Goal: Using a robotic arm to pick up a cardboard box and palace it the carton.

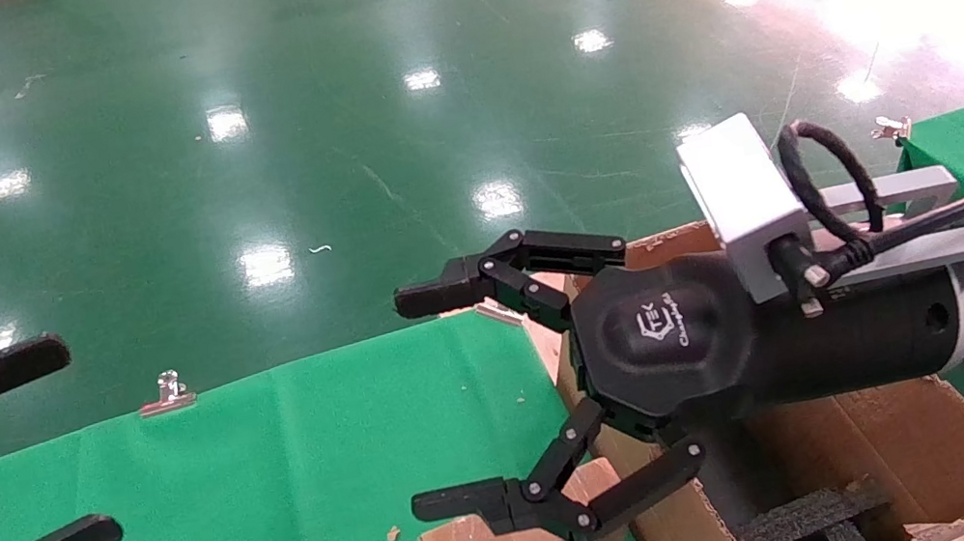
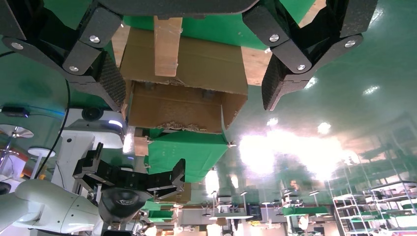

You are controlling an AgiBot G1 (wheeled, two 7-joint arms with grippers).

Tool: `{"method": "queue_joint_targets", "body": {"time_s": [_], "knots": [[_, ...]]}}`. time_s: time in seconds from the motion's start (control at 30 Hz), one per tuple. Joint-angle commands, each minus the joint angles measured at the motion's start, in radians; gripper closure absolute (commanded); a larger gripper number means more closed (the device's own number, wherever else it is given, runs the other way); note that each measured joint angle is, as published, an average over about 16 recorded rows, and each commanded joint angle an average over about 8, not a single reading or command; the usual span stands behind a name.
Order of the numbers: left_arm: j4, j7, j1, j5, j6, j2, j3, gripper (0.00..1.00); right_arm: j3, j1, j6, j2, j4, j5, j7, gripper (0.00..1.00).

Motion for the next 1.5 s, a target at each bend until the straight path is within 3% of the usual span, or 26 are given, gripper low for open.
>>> {"method": "queue_joint_targets", "body": {"time_s": [0.03,0.13,0.2,0.57,0.8,1.13,1.5], "knots": [[0.000,0.000,0.000,0.000,0.000,0.000,0.000,0.52,0.000,0.000,0.000,0.000,0.000,0.000,0.000,0.00],[0.000,0.000,0.000,0.000,0.000,0.000,0.000,0.90,0.000,0.000,0.000,0.000,0.000,0.000,0.000,0.00],[0.000,0.000,0.000,0.000,0.000,0.000,0.000,1.00,0.000,0.000,0.000,0.000,0.000,0.000,0.000,0.00],[0.000,0.000,0.000,0.000,0.000,0.000,0.000,1.00,-0.009,0.004,0.006,0.000,-0.002,-0.023,0.001,0.00],[0.000,0.000,0.000,0.000,0.000,0.000,0.000,1.00,-0.086,0.077,-0.026,-0.008,-0.015,-0.173,0.034,0.00],[0.000,0.000,0.000,0.000,0.000,0.000,0.000,1.00,-0.323,0.282,-0.094,-0.081,-0.104,-0.452,0.056,0.00],[0.000,0.000,0.000,0.000,0.000,0.000,0.000,1.00,-0.638,0.493,-0.098,-0.196,-0.237,-0.585,-0.029,0.00]]}}
